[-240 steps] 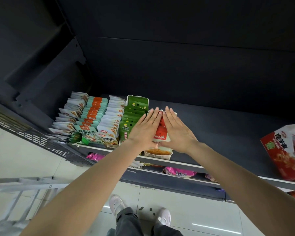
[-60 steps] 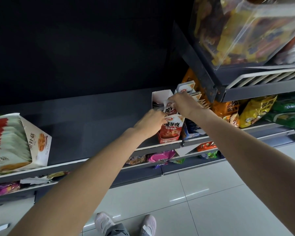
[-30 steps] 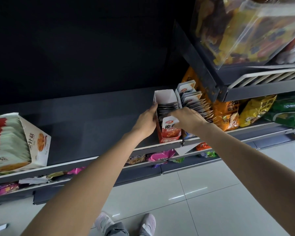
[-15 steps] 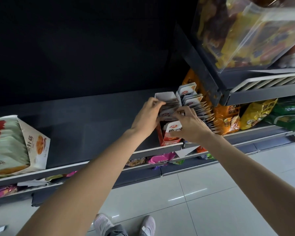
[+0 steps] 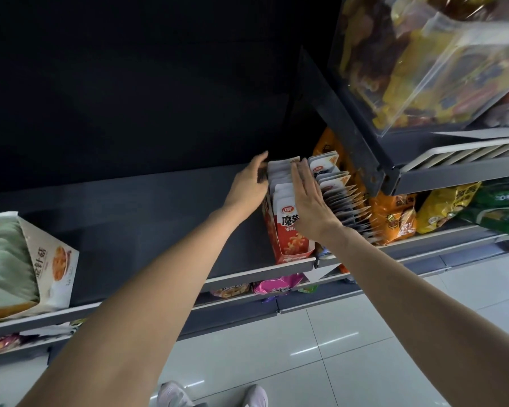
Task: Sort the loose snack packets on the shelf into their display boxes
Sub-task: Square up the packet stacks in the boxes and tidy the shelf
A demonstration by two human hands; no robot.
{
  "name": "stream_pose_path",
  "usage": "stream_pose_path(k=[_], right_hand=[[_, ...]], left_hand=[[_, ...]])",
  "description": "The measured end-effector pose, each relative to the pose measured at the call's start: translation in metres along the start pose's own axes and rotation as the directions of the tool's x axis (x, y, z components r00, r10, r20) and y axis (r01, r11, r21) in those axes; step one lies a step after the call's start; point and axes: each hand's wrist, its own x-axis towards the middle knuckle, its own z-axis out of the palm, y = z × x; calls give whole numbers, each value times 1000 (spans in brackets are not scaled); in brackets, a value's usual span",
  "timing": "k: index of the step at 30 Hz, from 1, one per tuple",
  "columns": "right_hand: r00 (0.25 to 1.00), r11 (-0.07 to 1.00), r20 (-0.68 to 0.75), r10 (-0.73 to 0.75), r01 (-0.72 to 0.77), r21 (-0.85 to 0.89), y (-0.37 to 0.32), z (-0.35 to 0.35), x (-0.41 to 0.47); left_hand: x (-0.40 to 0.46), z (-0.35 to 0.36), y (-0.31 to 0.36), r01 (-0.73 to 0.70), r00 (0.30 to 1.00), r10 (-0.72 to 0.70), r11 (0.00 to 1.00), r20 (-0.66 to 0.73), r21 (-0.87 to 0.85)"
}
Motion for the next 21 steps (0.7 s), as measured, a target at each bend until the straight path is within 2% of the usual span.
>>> stream_pose_path(k=[2, 3, 5, 8, 11, 12, 15, 19, 21], right_hand=[[999, 1000, -33, -11, 10, -27, -2, 0, 1], [998, 999, -59, -16, 14, -40, -2, -1, 0], [995, 998, -93, -22, 18, -53, -2, -5, -3], [998, 998, -63, -5, 1, -59, 0, -11, -6], [999, 998, -48, -10, 6, -68, -4, -14, -8], [999, 998, -43, -14, 12, -58, -5, -15, -9], [999, 994, -10, -33, 31, -106, -4, -17, -10], [998, 978, 61, -33, 45, -202, -2, -15, -4], [1000, 967, 11, -9, 12, -255, -5, -12, 0]], left_hand=[[6, -1, 2, -39, 995, 51, 992, -91, 123], [11, -1, 4, -55, 994, 74, 977, -85, 206], [17, -1, 11, -95, 995, 99, 943, 2, 319], [17, -3, 24, -188, 976, 115, 873, 185, 449], [18, 0, 27, -251, 962, 123, 757, 245, 603], [20, 0, 27, -238, 967, 122, 750, 225, 617], [27, -6, 31, -160, 983, 85, 830, 162, 534], [27, -7, 31, -94, 981, 0, 874, 195, 476], [24, -2, 30, -100, 987, 41, 912, 155, 398]])
